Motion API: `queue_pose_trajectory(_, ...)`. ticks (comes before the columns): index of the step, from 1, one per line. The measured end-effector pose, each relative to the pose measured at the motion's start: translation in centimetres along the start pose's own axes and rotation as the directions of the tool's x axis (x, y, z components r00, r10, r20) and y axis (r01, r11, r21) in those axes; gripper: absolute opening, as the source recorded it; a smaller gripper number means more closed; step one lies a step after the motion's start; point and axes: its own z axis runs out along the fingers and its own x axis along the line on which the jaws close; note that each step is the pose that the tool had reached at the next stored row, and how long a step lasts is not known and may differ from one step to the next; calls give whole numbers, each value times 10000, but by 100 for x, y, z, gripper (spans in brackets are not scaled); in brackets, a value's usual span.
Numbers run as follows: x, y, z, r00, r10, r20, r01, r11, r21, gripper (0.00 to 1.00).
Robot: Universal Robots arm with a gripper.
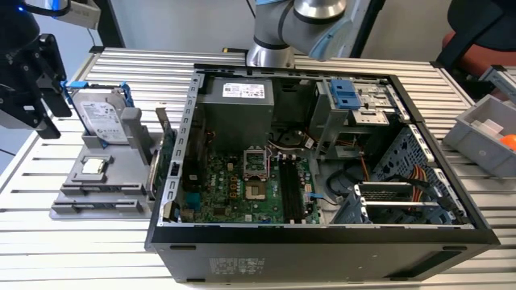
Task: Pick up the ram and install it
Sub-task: 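Pick up the ram and move it above insertion slot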
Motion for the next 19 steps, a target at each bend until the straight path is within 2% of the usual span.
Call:
queue_pose_trajectory(4, -11, 5, 30, 9999, 107, 0, -107, 9999, 0, 100)
queue_pose_trajectory(19, -43, 13, 144, 9999, 113, -3, -113, 9999, 66, 100)
